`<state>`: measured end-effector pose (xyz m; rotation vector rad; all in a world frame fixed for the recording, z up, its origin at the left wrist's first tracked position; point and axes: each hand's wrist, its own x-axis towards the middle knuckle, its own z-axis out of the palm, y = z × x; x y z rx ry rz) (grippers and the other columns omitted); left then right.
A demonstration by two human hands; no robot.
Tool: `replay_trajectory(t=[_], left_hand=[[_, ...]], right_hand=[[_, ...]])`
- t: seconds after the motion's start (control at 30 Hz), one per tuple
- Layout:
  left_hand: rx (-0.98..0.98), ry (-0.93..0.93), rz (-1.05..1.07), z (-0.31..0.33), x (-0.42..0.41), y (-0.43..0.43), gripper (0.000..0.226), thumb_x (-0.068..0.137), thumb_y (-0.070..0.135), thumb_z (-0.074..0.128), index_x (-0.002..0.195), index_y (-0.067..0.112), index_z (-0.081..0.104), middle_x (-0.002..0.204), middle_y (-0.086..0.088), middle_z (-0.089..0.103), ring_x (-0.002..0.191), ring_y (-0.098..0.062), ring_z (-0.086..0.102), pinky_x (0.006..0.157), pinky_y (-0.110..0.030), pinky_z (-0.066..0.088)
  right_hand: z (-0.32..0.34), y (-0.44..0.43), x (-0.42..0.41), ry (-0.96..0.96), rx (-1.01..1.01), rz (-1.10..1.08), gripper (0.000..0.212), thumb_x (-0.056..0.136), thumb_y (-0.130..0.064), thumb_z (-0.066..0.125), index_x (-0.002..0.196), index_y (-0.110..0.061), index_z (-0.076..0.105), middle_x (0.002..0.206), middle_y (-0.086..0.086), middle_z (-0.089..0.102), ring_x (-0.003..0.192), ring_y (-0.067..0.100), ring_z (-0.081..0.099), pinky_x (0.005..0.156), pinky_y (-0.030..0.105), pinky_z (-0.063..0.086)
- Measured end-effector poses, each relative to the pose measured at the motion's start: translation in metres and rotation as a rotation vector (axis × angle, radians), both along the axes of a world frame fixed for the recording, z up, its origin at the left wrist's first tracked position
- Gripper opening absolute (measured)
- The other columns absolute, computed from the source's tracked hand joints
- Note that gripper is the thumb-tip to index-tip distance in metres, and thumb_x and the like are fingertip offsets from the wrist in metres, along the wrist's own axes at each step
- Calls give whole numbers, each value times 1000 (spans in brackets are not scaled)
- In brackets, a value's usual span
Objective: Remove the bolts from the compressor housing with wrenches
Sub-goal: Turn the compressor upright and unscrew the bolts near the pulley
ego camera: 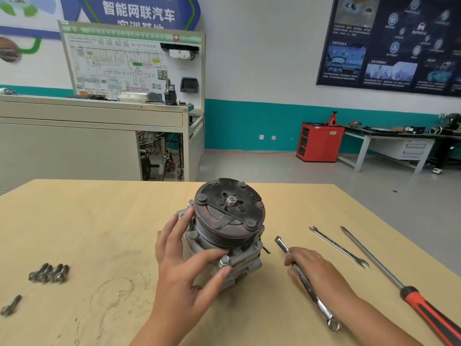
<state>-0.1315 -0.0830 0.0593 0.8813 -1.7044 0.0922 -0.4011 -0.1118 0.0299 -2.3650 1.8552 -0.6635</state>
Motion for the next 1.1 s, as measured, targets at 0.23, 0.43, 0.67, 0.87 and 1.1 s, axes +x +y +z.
replay_trajectory(t=[0.23,0.43,0.67,0.87,1.1], left_hand=[[-52,63,10,1,-2,1,25,89,54,52,86,36,69,140,-10,40,131,-25,33,112,-35,22],[-85,153,-3,0,-4,3,20,78,38,63,98,37,64,132,6,42,127,-24,38,106,-44,31],[-182,79,-181,11,-20,32,14,88,36,63,99,29,66,97,17,52,84,-8,56,72,-25,46],[405,-125,-158,10,0,50,16,90,21,56,89,11,68,92,3,66,63,7,61,52,-3,35],[410,288,460,-17,128,91,29,63,23,73,78,44,60,65,18,62,61,2,54,53,-9,35]], right_hand=[[-9,-8,13,-300,-143,-23,18,94,-24,50,107,-35,54,109,-29,47,104,-9,41,81,6,31],[-17,-21,1,-52,-1,-91,23,96,-21,46,114,-33,52,130,-19,44,124,3,36,93,23,32],[-24,-26,-1,68,96,-70,43,99,-14,31,132,-41,42,144,-21,35,135,3,28,101,21,26],[28,19,33,-435,-152,18,48,86,1,51,106,-43,55,117,-18,57,113,5,50,85,10,38],[47,90,218,-816,368,613,23,73,-38,60,93,-48,63,87,-14,67,69,-2,58,60,10,40]])
